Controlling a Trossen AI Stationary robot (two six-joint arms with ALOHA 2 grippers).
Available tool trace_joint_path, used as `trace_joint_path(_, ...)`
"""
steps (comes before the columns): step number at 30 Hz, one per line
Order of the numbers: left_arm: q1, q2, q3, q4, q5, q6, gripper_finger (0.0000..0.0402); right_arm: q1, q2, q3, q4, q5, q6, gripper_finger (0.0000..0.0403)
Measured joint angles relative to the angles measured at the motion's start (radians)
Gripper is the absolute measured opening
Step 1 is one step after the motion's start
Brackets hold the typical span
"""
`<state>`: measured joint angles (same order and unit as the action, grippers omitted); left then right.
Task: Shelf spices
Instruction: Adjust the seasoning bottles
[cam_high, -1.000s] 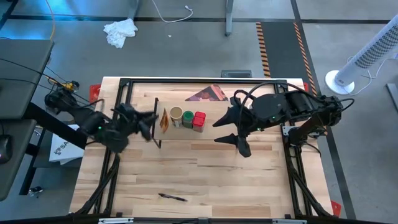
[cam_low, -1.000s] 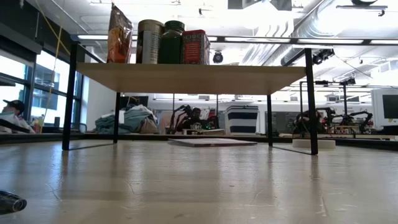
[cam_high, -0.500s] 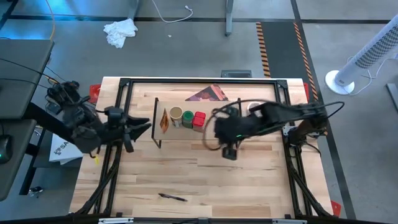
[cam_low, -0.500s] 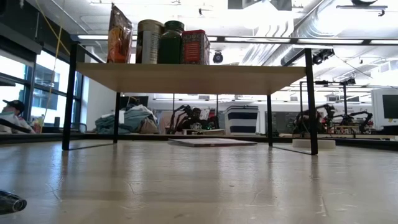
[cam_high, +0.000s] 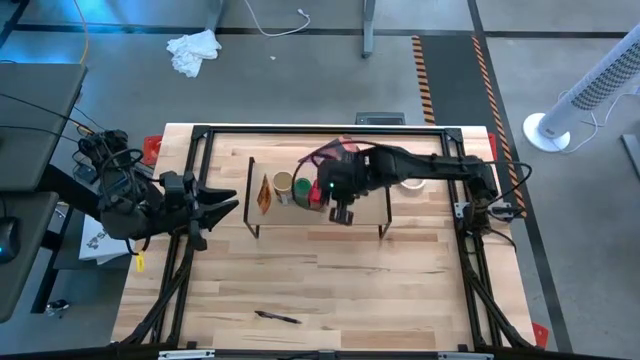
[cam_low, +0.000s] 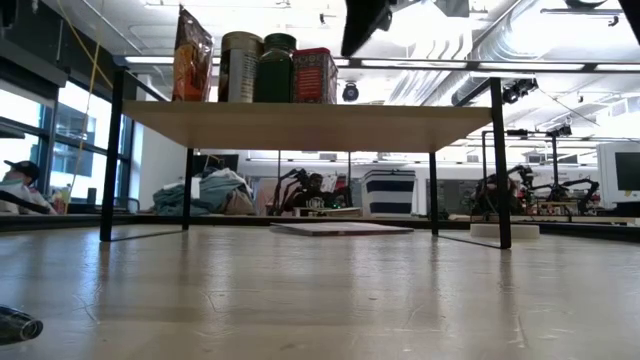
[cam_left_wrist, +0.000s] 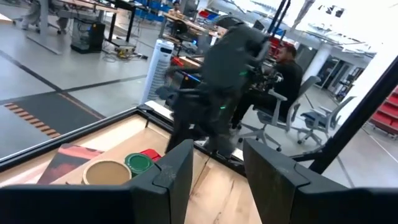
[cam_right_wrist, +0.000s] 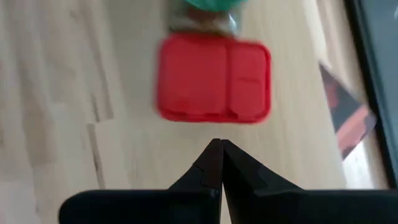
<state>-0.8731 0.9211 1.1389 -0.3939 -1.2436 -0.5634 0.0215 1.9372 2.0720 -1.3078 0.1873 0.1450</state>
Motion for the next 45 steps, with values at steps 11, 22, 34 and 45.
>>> trace_joint_path(11, -0.018, 0.0, 0.0, -0.002, -0.024, 0.018, 0.0138, -0.006, 0.002, -0.207, 0.146, 0.015, 0.113, 0.0)
trace_joint_path(22, -0.018, -0.004, 0.0, -0.003, -0.079, 0.045, 0.0138, -0.008, -0.001, -0.21, 0.227, 0.071, 0.114, 0.0)
trace_joint_path(34, -0.018, -0.003, 0.0, -0.005, -0.12, 0.045, 0.0138, -0.021, -0.001, -0.21, 0.303, 0.124, 0.063, 0.0)
trace_joint_path(45, -0.017, -0.003, 0.0, -0.005, -0.154, 0.045, 0.0138, -0.022, -0.004, -0.209, 0.276, 0.123, -0.018, 0.0)
